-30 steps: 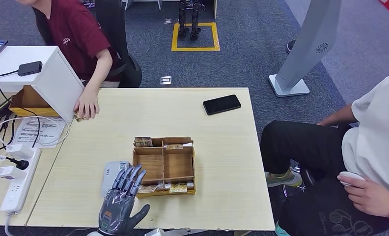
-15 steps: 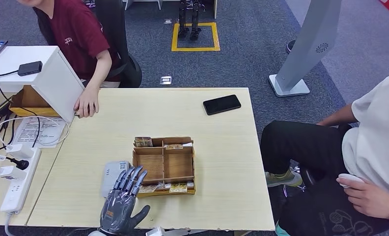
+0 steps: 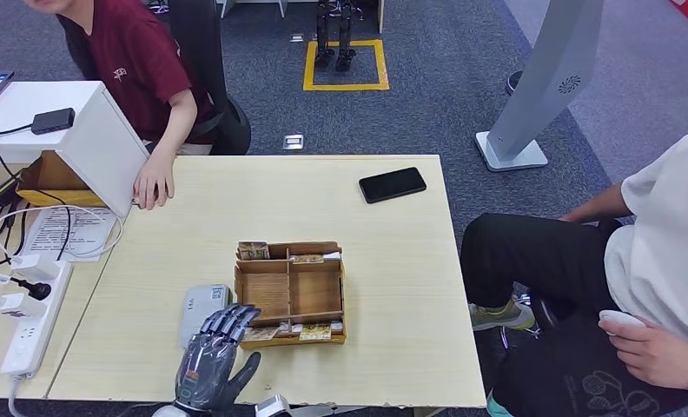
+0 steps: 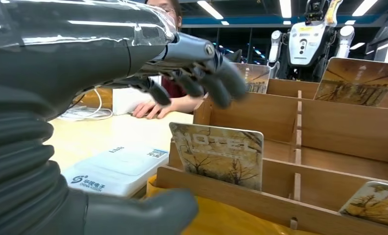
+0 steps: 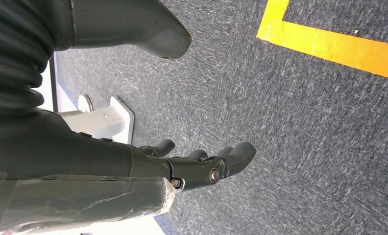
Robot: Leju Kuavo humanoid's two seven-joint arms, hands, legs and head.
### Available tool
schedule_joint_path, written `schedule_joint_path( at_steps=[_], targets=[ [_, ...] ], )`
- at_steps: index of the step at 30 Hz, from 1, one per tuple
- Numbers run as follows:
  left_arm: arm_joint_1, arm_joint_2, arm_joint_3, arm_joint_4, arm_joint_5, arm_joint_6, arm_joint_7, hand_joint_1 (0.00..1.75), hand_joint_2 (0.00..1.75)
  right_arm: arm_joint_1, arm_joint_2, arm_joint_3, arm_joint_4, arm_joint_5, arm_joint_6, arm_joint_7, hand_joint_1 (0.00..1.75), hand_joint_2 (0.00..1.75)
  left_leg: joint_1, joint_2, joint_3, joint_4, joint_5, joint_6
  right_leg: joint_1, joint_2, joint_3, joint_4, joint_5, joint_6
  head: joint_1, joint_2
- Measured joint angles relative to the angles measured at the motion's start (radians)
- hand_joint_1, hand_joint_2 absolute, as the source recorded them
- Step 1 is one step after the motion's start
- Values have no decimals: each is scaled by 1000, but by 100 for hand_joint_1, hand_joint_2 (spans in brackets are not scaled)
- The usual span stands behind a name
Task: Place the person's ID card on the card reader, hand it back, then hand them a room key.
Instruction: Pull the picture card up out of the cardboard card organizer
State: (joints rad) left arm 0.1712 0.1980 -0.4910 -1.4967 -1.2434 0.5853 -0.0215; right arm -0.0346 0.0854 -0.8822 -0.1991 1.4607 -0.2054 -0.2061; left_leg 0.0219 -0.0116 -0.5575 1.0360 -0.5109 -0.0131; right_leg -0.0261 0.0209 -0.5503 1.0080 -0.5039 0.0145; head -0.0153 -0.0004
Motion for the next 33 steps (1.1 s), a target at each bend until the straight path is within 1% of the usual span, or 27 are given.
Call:
schedule_joint_path(
  at_steps=[3,4,6,10,23,27,33],
  targets=[
    [0,0,2,0,3,-3,-1,174,175,0,0,-3,0,0,0,0,0,175,0,0,0,0,0,0,0,0,0,0,0,0,0,0],
    [0,0,3,0,3,-2,-1,169,175,0,0,-4,0,0,0,0,0,175,0,0,0,0,0,0,0,0,0,0,0,0,0,0],
    [0,-1,5,0,2,0,-2,167,175,0,0,-7,0,1,-1,0,0,175,0,0,0,0,0,0,0,0,0,0,0,0,0,0],
    [-4,-7,10,0,2,0,-5,171,175,0,0,-11,0,2,-1,-1,0,175,0,0,0,0,0,0,0,0,0,0,0,0,0,0],
    [-5,-10,19,0,2,-3,-9,171,175,0,0,-12,0,3,-1,-4,0,175,0,0,0,0,0,0,0,0,0,0,0,0,0,0],
    [-5,-10,20,0,2,-3,-9,175,175,0,0,-12,0,3,-1,-4,0,175,0,0,0,0,0,0,0,0,0,0,0,0,0,0],
    [-5,-10,24,0,16,-4,-13,175,175,0,0,-13,0,3,-1,-4,0,175,0,0,0,0,0,0,0,0,0,0,0,0,0,0]
  ],
)
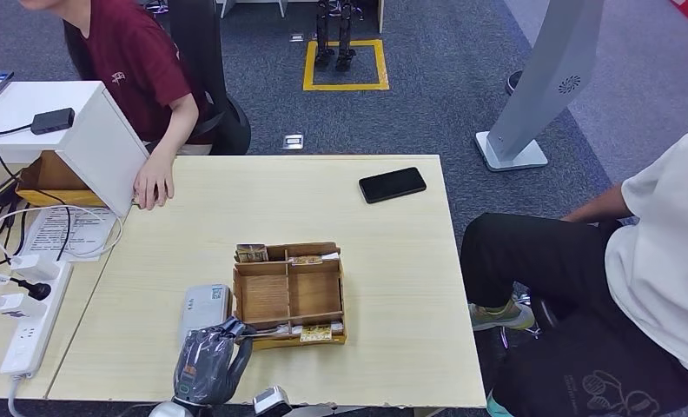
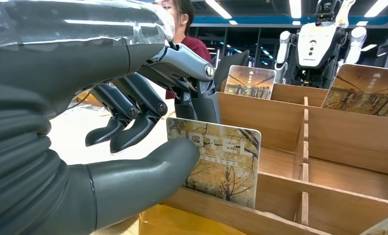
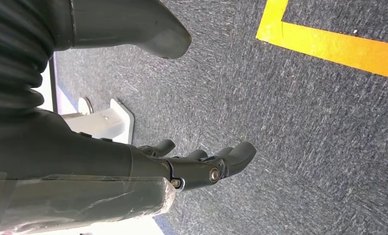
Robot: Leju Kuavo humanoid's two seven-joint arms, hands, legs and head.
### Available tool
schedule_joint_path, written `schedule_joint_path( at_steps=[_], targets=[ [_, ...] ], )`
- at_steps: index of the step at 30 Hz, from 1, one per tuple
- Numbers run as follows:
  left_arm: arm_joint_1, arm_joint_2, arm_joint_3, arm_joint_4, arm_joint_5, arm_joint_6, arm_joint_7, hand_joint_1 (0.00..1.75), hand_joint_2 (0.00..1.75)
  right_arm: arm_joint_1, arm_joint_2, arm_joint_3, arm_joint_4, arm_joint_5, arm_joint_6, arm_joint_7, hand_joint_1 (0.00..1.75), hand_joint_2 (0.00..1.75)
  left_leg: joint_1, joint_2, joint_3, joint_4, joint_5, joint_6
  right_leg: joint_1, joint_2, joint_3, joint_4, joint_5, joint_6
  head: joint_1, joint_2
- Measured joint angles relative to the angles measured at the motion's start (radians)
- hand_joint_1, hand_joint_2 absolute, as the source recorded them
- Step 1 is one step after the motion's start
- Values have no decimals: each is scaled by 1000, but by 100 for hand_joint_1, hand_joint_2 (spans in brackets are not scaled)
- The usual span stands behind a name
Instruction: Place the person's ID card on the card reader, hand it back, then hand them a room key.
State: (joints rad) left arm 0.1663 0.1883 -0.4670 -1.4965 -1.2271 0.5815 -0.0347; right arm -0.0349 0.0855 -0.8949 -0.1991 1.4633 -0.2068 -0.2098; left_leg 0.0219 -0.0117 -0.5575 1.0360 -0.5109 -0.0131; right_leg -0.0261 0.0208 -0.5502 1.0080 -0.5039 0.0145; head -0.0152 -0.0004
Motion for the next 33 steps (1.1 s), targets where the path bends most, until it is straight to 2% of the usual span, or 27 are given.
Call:
schedule_joint_path(
  at_steps=[5,7,10,12,15,18,20,23,28,33],
  targets=[
    [-4,1,4,-7,102,-27,-62,175,175,0,0,0,0,1,1,-1,0,175,0,0,0,0,0,0,0,0,0,0,0,0,0,0],
    [-15,6,15,-32,195,-74,-127,175,175,-1,0,0,0,2,1,-5,0,175,0,0,0,0,0,0,0,0,0,0,0,0,0,0],
    [-69,34,45,-112,367,-197,-224,175,175,-3,1,0,0,7,4,-8,0,175,0,-1,0,0,2,0,0,-1,0,0,0,0,0,0],
    [-164,75,73,-173,491,-307,-234,175,175,-6,1,0,0,14,8,-9,0,175,1,-3,-1,0,4,0,1,-4,-1,1,2,-1,0,0],
    [-425,167,147,-212,644,-505,-165,175,175,-16,1,0,0,22,12,-9,0,175,3,-10,-8,1,11,-3,2,-10,-6,2,6,-4,1,0],
    [-656,234,244,-204,699,-603,-120,175,175,-23,1,0,0,27,19,5,0,175,3,-6,-10,0,13,-5,3,-6,-9,3,10,-6,-1,0],
    [-751,261,286,-190,713,-625,-104,175,175,-22,2,0,0,31,22,16,0,175,3,-3,-10,0,13,-5,3,-3,-10,4,10,-6,-1,0],
    [-820,287,333,-170,722,-632,-89,175,175,-22,6,0,0,33,23,20,0,175,3,0,-10,0,13,-5,3,0,-12,4,10,-6,-1,0],
    [-837,303,365,-138,700,-621,-81,175,175,-23,9,0,0,33,25,6,0,175,3,0,-12,0,12,-5,3,0,-13,3,10,-6,-1,0],
    [-855,301,368,-107,601,-578,-37,175,175,-24,10,0,0,36,27,5,0,175,3,0,-12,1,12,-5,3,0,-14,3,10,-6,-1,0]
  ],
)
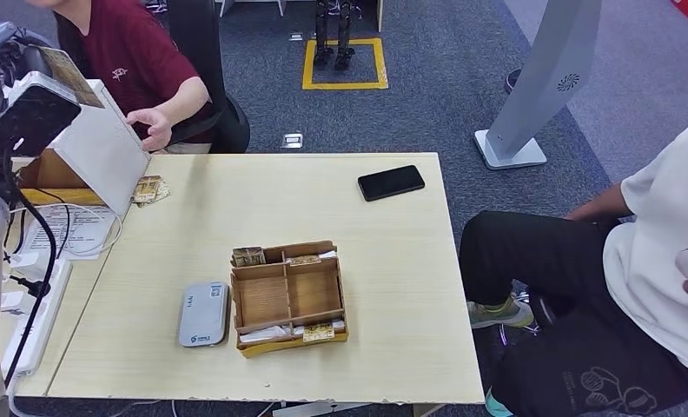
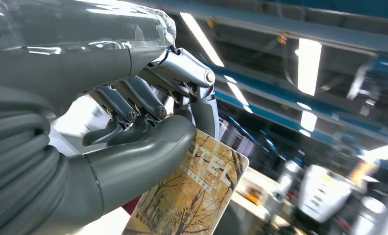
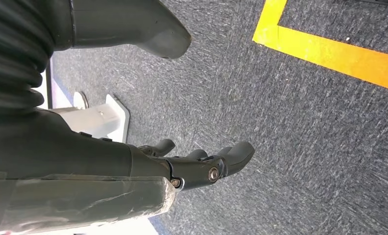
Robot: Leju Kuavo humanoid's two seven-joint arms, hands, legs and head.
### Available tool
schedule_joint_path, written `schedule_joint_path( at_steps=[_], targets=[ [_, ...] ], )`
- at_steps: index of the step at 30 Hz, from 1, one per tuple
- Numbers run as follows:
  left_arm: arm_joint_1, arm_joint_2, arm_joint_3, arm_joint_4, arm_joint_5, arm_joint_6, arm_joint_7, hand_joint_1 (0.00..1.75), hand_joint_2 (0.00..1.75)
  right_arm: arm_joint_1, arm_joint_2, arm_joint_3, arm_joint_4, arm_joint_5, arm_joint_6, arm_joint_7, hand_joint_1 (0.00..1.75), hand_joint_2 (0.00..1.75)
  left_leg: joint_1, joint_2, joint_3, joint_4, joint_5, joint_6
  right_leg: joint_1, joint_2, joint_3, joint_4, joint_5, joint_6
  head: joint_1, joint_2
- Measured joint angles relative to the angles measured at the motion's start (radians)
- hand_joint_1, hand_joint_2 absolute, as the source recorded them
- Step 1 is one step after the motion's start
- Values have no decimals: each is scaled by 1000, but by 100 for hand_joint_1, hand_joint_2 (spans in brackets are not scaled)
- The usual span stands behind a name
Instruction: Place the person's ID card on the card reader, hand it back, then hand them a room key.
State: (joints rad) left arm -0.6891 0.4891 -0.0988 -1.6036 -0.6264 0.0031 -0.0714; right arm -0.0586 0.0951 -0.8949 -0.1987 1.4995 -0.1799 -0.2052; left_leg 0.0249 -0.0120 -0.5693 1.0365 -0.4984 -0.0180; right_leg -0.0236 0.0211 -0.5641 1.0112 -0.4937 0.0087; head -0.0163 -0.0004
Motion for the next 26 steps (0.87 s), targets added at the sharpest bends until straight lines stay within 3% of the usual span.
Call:
schedule_joint_path(
  at_steps=[17,26],
  targets=[
    [-145,-44,-2,334,-302,140,116,175,175,-18,12,4,0,28,9,23,0,175,0,0,0,0,0,0,0,0,0,0,0,0,0,0],
    [-181,-57,-2,461,-321,171,114,175,175,-25,20,11,0,31,9,25,0,175,0,1,0,0,0,0,0,0,0,0,0,0,1,0]
  ],
)
